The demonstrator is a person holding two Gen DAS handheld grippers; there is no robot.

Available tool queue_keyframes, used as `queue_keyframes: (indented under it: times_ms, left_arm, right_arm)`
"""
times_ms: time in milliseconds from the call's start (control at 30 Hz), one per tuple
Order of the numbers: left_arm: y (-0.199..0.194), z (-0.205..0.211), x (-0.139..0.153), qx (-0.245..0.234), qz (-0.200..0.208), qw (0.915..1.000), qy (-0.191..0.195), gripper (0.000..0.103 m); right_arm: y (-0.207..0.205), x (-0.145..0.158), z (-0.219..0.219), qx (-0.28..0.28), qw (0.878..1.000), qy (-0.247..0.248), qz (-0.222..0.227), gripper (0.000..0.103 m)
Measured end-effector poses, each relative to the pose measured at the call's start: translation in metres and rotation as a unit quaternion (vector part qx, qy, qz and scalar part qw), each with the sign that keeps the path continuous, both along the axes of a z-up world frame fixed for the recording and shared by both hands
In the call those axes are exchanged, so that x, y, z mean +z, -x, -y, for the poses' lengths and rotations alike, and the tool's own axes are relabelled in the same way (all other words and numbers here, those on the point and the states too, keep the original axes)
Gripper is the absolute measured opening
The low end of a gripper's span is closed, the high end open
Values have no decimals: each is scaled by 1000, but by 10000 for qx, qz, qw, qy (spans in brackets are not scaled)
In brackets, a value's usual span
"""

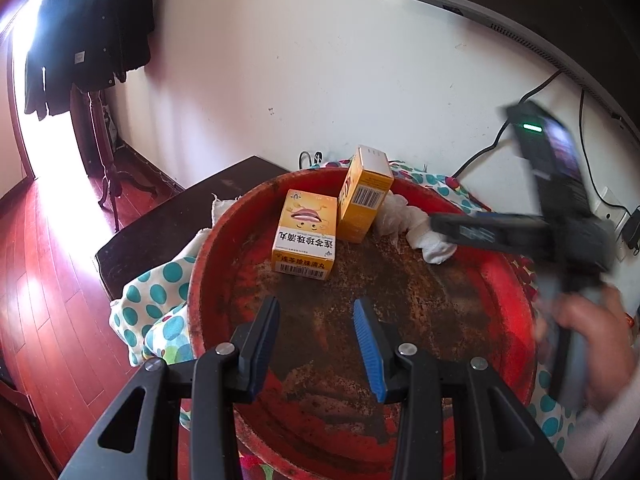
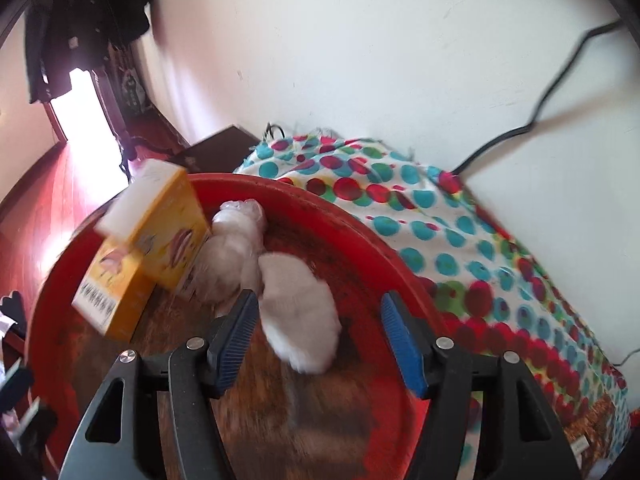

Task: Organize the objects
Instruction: 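Carry the rolled white sock to the red tray and release it with the right gripper, then move the right gripper to the red MARUBI box and grasp it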

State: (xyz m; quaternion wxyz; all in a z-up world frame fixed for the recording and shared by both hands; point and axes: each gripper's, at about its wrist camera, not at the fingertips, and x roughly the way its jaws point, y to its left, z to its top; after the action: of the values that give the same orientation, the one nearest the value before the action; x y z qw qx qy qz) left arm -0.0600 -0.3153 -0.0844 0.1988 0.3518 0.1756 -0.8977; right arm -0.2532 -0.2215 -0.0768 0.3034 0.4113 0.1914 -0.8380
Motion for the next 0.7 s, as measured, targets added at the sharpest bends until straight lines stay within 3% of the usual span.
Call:
queue_keyframes:
  times_ms: [100, 333, 533, 700]
  left_arm:
    - [1, -5, 1, -78, -8, 10000, 49, 40]
    - [6, -34, 10, -463, -67, 9984, 323, 40]
    - [11, -75, 17, -1035, -193, 9925, 616, 40]
    - [14, -118, 20, -1635, -226, 9836, 731, 40]
  right_arm:
    - [-36, 15, -49, -55, 9994, 315, -99, 73]
    - [-103, 21, -193, -536, 9974, 401, -266, 74]
    - [-133, 24, -331, -1697, 9838, 389, -420, 80]
    - [-141, 10, -399, -2341, 9709, 401, -319, 80]
